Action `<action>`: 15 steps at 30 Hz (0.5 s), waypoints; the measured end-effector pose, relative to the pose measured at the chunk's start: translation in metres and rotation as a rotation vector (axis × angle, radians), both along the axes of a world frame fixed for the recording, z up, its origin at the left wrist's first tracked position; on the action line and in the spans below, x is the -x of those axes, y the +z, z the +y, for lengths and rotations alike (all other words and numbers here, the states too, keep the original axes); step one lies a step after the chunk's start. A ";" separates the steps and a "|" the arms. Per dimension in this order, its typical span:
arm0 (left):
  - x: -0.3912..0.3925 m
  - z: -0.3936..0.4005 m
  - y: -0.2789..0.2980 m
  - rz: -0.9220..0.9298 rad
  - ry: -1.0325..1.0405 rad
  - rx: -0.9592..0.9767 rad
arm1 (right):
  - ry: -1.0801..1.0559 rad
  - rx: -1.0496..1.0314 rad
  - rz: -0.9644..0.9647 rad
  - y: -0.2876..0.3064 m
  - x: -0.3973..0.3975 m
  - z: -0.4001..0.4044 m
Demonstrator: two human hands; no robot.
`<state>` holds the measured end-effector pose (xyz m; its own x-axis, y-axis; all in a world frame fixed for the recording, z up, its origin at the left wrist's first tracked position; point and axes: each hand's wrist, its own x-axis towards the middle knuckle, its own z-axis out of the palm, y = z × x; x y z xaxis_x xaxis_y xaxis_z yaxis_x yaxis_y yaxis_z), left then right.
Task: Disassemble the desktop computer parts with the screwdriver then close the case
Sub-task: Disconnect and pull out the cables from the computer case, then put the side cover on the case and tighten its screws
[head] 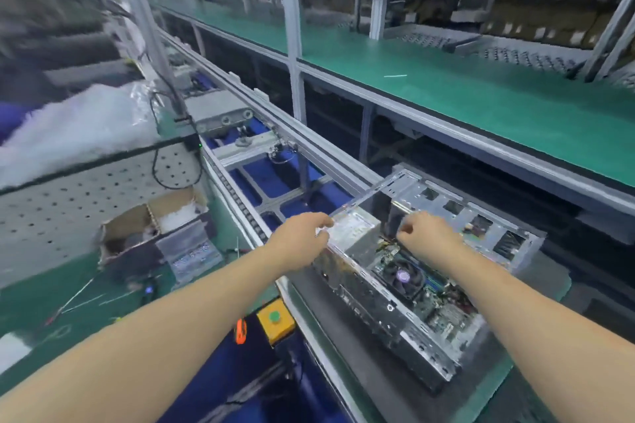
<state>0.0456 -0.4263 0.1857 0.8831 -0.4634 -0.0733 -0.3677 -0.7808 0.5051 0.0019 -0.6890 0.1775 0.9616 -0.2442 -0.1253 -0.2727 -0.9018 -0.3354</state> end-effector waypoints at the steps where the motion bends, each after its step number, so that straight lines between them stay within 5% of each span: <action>1: -0.004 0.019 0.003 0.004 0.046 -0.002 | 0.050 -0.013 -0.016 0.003 -0.012 0.022; 15: -0.054 0.324 0.034 -0.062 0.604 0.028 | 0.622 -0.040 -0.112 0.047 -0.169 0.376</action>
